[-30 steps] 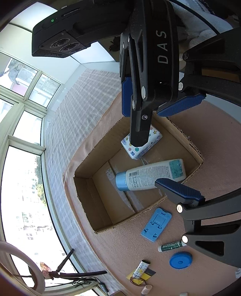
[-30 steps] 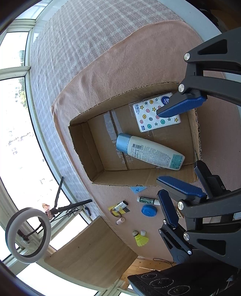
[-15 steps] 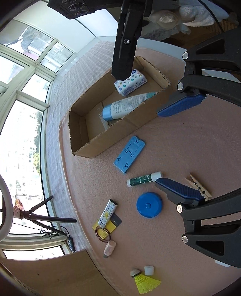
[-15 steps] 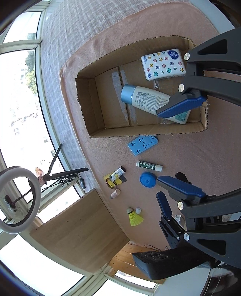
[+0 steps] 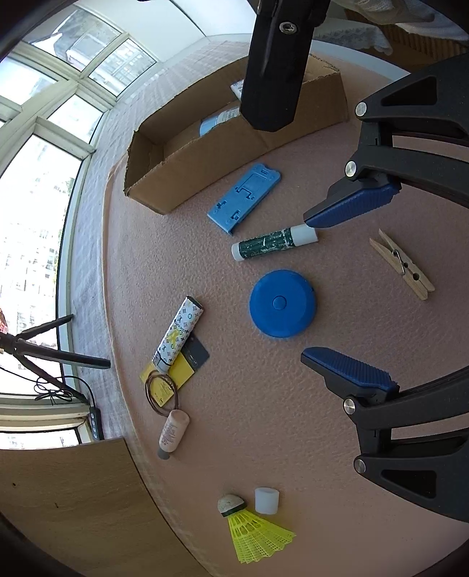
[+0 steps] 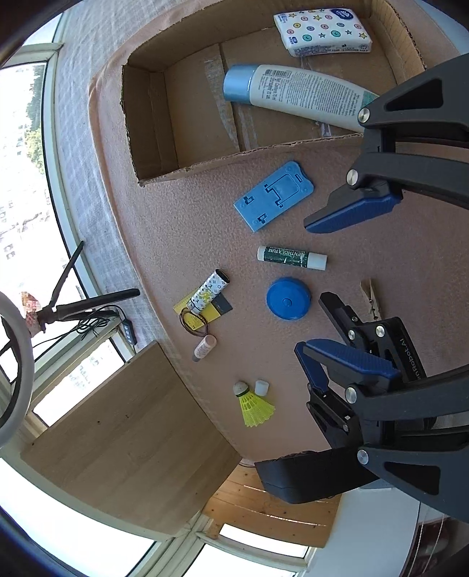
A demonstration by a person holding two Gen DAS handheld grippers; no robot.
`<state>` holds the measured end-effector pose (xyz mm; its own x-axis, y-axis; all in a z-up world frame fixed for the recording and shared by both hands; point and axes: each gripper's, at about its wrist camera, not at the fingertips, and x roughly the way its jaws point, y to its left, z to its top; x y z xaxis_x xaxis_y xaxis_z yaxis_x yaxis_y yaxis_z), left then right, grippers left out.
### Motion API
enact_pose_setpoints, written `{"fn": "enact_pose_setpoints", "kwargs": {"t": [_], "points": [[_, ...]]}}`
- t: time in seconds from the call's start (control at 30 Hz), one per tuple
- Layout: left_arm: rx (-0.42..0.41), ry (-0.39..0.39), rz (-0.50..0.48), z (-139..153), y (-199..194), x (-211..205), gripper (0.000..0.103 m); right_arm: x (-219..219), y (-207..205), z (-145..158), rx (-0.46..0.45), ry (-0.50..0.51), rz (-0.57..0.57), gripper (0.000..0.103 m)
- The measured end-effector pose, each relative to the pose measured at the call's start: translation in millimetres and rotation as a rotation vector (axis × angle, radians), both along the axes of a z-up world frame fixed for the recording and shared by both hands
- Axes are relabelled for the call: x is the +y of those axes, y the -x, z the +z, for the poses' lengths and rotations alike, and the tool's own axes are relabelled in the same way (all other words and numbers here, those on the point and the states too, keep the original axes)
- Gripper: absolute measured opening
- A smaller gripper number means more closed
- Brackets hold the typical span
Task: Organize objects
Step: 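Grasp the blue tape measure with the left gripper while the right grasps the green glue stick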
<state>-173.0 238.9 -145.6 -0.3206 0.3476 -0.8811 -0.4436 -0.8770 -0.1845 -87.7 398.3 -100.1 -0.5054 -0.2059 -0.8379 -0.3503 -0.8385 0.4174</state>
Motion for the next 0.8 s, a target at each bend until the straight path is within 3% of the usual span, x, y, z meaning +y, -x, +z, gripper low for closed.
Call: {"fn": "enact_pose_setpoints", "kwargs": {"t": [0.07, 0.17, 0.57, 0.8], "points": [[-0.009, -0.003, 0.009, -4.8, 5.8, -0.6, 0.072, -0.4, 9.5, -9.3, -0.028, 0.007, 0.001, 0.043], [-0.01, -0.002, 0.008, -10.3, 12.1, 2.2, 0.072, 1.1, 20.4, -24.7, -0.07, 0.017, -0.006, 0.038], [-0.011, 0.036, 0.0, -29.0, 27.0, 12.6, 0.072, 10.4, 44.6, -58.2, -0.169, -0.006, -0.021, 0.038], [-0.003, 0.043, 0.013, -31.8, 31.0, 9.9, 0.061, 11.5, 52.9, -68.8, -0.195, -0.01, -0.019, 0.034]]}}
